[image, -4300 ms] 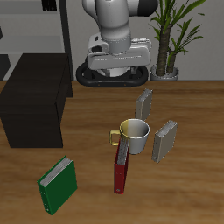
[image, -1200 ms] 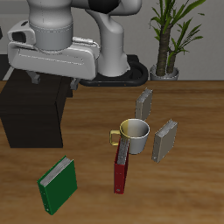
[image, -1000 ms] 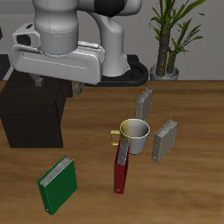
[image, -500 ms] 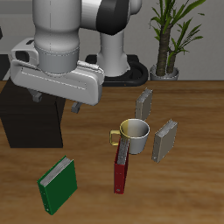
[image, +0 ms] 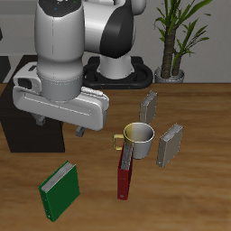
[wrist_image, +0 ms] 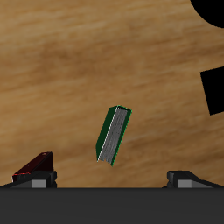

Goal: Place the green book in the top region of the shelf

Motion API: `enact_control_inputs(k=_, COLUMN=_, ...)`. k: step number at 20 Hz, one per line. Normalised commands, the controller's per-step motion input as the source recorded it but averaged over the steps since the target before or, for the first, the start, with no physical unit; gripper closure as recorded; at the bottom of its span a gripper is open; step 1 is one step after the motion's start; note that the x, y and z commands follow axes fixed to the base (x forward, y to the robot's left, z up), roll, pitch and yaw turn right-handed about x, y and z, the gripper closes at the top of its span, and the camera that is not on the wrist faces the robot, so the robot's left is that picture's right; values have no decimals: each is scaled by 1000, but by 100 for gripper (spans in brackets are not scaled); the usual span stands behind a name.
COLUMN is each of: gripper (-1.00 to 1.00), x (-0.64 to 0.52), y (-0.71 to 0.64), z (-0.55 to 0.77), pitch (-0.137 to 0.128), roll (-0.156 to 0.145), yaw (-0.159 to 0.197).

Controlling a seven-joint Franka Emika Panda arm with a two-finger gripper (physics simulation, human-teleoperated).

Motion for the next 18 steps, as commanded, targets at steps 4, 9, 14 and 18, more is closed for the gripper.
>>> enact_control_inputs(k=4, gripper=-100, x=68, y=2, z=-350, pitch=-37, roll=15, yaw=-31)
enact_control_inputs(k=9, gripper=-100, x=58, y=-21, z=-420, pitch=-22, roll=-1, yaw=-30)
enact_control_inputs(k=14, gripper=-100, x=31, y=-199, z=-404, pitch=-10, roll=8, yaw=-66)
enact_control_inputs(k=18, gripper=-100, x=-17, y=-132, z=-243, pitch=-1, roll=12, yaw=-41)
